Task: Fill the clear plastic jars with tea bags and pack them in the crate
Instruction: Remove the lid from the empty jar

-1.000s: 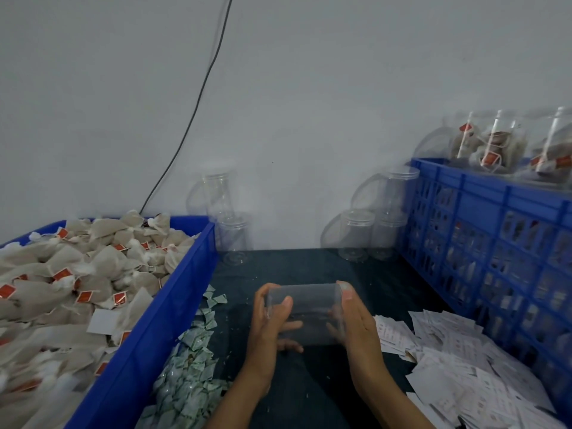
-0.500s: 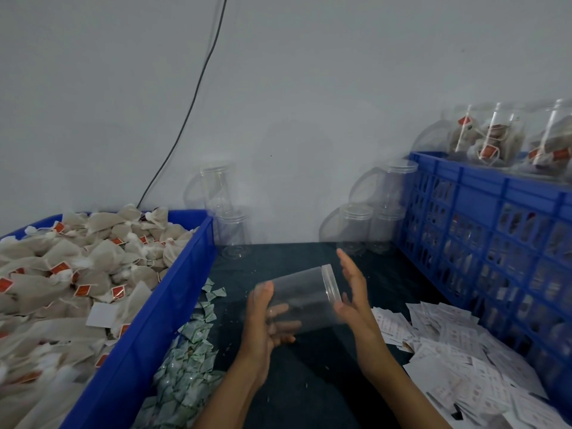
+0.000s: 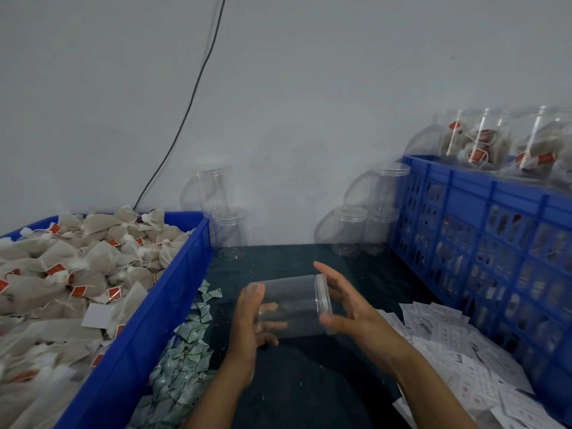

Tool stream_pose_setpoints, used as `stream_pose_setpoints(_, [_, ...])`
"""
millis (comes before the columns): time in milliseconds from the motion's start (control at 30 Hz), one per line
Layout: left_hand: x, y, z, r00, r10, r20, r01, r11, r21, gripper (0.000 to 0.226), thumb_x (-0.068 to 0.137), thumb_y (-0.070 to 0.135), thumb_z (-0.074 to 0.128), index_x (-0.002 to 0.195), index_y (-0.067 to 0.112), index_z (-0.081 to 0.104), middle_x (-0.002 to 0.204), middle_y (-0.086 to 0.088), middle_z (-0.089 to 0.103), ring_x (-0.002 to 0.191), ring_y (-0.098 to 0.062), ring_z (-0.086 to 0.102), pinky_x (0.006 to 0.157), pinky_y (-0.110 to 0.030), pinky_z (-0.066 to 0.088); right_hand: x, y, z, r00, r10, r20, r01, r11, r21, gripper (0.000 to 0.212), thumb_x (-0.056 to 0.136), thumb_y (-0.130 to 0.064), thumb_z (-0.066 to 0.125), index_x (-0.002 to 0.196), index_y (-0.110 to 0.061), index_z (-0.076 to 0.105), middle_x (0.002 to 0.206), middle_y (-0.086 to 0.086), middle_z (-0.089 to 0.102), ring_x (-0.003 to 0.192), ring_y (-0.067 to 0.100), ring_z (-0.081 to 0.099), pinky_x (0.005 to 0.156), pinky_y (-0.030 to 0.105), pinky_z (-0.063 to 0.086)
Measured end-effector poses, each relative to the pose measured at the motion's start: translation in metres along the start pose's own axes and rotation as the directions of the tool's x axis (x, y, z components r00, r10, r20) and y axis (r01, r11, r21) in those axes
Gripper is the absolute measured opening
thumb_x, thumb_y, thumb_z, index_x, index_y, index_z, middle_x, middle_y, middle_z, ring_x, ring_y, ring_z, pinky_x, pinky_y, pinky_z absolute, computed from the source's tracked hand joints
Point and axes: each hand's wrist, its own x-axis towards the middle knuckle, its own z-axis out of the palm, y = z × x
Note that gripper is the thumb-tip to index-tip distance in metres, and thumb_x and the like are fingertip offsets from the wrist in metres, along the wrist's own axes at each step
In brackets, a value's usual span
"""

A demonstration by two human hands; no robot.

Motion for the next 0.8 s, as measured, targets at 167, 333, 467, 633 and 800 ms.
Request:
stream_pose_setpoints(167, [0.002, -0.003, 0.002, 0.999, 0.037, -0.002, -0.037, 0.999, 0.027, 0.044, 0.071, 0.053, 0.055, 0.109, 0.031, 0.056, 0.105, -0.018, 0.064, 0.063, -0.025, 0.067, 0.041, -0.025, 0.045, 0.005, -0.002, 0.002, 0.986, 0.15, -0.07, -0.131, 0.965, 0.226, 0.074, 0.085, -0.039, 0.068, 0.144, -0.045, 0.024, 0.145, -0.009, 0.037, 0.129, 0.011, 0.045, 0.081, 0.03, 0.054])
stream_pose_setpoints(333, [0.004, -0.005, 0.001, 0.999, 0.045, -0.014, -0.045, 0.998, 0.033, 0.041, 0.072, 0.053, 0.054, 0.107, 0.032, 0.057, 0.105, -0.017, 0.064, 0.063, -0.024, 0.068, 0.042, -0.025, 0.045, 0.004, 0.001, 0.004, 0.947, 0.311, -0.076, -0.303, 0.948, 0.096, 0.06, 0.08, -0.065, 0.038, 0.131, -0.035, 0.041, 0.129, 0.0, 0.056, 0.112, 0.019, 0.06, 0.082, 0.037, 0.057])
stream_pose_setpoints(467, [0.005, -0.005, -0.002, 0.999, 0.038, -0.027, -0.037, 0.999, 0.031, 0.046, 0.072, 0.056, 0.051, 0.108, 0.029, 0.056, 0.103, -0.016, 0.066, 0.062, -0.022, 0.068, 0.042, -0.024, 0.045, 0.002, 0.0, -0.007, 0.984, 0.172, -0.051, -0.166, 0.98, 0.114, 0.067, 0.079, -0.032, 0.075, 0.135, -0.042, 0.041, 0.133, 0.0, 0.05, 0.118, 0.018, 0.056, 0.092, 0.039, 0.054])
stream_pose_setpoints(633, [0.004, -0.006, 0.001, 1.0, 0.023, -0.002, -0.023, 0.998, 0.052, 0.041, 0.07, 0.054, 0.054, 0.106, 0.034, 0.055, 0.108, -0.017, 0.063, 0.065, -0.025, 0.068, 0.041, -0.024, 0.044, 0.004, -0.002, -0.001, 0.973, 0.199, -0.115, -0.175, 0.966, 0.189, 0.07, 0.077, -0.06, 0.055, 0.139, -0.041, 0.029, 0.135, -0.006, 0.046, 0.117, 0.012, 0.054, 0.08, 0.032, 0.056])
stream_pose_setpoints(800, [0.004, -0.005, 0.001, 1.0, 0.017, 0.002, -0.017, 0.998, 0.059, 0.041, 0.07, 0.054, 0.054, 0.106, 0.035, 0.055, 0.109, -0.017, 0.062, 0.066, -0.025, 0.069, 0.042, -0.024, 0.045, 0.006, 0.006, 0.007, 0.943, 0.283, -0.174, -0.27, 0.958, 0.094, 0.067, 0.072, -0.066, 0.048, 0.13, -0.033, 0.039, 0.121, -0.004, 0.055, 0.107, 0.017, 0.06, 0.078, 0.034, 0.058])
